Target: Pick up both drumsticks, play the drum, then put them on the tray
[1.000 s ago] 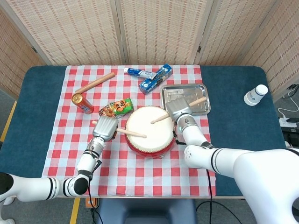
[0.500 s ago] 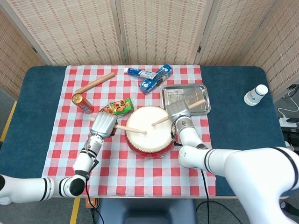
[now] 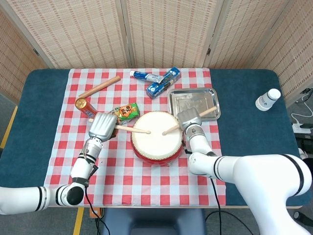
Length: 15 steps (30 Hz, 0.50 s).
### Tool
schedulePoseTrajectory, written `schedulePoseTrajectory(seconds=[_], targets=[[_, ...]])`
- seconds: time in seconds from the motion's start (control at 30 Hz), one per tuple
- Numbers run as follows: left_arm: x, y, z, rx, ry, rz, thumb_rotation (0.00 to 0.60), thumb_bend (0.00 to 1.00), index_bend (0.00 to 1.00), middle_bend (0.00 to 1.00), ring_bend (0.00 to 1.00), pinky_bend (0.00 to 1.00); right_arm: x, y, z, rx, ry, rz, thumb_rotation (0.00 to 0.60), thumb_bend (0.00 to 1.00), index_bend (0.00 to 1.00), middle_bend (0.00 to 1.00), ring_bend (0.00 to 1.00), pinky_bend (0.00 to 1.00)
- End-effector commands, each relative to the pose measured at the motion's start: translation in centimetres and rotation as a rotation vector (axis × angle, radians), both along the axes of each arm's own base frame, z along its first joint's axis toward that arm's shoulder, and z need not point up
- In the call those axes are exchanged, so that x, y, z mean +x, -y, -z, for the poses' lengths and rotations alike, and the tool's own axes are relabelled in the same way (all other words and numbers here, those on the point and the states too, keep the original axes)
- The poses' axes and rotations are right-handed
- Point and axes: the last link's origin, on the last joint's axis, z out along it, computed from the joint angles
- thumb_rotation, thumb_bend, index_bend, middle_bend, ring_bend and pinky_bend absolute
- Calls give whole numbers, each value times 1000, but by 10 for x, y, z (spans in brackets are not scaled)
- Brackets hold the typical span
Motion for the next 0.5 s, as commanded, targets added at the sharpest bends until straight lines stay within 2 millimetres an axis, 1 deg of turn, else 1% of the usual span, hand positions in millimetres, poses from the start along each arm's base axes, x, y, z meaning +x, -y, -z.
schedulePoseTrajectory(seconds=[0.03, 0.1, 0.13, 0.2, 0.27, 0.4, 0.5], targets=[[-3, 3, 30, -66, -48, -16, 600, 574, 1000, 1000, 1000, 1000, 18, -5, -21, -14, 102, -20, 600, 696, 1000, 1000, 1000, 1000], [-8, 4, 48, -100, -89, -34, 600, 573, 1000, 1000, 1000, 1000, 22, -8, -29, -15, 130, -31, 600, 696, 1000, 1000, 1000, 1000], [-11, 4, 53, -111, -105, -42, 600, 573, 1000, 1000, 1000, 1000, 22, -9, -30, -15, 134, -34, 600, 696, 1000, 1000, 1000, 1000], [-14, 3, 55, -108, -109, -59, 600, 573, 1000, 1000, 1000, 1000, 19, -10, -29, -12, 124, -37, 600, 695, 1000, 1000, 1000, 1000], [-14, 2, 46, -77, -82, -62, 600, 574, 1000, 1000, 1000, 1000, 14, -9, -24, -4, 105, -33, 600, 695, 1000, 1000, 1000, 1000], [-16, 3, 16, -10, 19, -56, 600, 573, 1000, 1000, 1000, 1000, -2, -6, -3, 19, 36, -9, 600, 696, 1000, 1000, 1000, 1000], [-20, 4, -4, 27, 63, -47, 600, 573, 1000, 1000, 1000, 1000, -12, -3, 8, 18, -27, -5, 600, 696, 1000, 1000, 1000, 1000]])
